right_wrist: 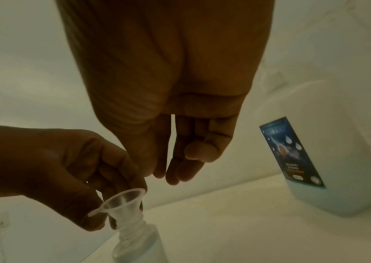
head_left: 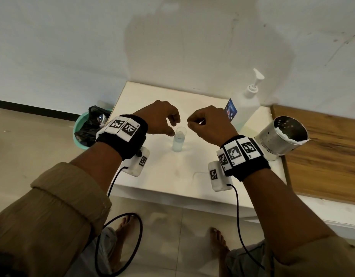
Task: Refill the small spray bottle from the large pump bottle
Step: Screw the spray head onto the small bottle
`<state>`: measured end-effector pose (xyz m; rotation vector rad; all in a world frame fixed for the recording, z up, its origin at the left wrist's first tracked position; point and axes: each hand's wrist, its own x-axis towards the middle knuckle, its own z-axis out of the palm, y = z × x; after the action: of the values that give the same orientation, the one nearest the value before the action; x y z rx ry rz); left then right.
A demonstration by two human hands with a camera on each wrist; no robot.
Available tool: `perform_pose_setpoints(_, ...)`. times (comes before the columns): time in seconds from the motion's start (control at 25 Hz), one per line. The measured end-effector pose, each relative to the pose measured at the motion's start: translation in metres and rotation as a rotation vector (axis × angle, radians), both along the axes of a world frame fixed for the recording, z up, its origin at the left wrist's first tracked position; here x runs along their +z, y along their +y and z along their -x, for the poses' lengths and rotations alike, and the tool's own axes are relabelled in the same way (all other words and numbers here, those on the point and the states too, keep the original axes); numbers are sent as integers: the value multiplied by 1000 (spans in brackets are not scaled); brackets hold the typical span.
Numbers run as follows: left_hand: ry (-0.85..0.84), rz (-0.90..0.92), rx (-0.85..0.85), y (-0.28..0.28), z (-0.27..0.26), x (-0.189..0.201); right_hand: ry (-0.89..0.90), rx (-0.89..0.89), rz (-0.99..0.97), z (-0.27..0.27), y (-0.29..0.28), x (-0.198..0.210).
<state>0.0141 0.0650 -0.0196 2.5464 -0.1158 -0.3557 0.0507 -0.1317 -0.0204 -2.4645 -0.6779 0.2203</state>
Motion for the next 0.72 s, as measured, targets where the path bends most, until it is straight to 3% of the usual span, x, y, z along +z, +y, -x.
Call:
perform_pose_setpoints(0.16,-14,30,5,-1,0,0,75,7,-11,3,4,-3)
perform_pose_setpoints(0.72,-38,51,-17,-2,2,4,92,-32,-71,6,8,0)
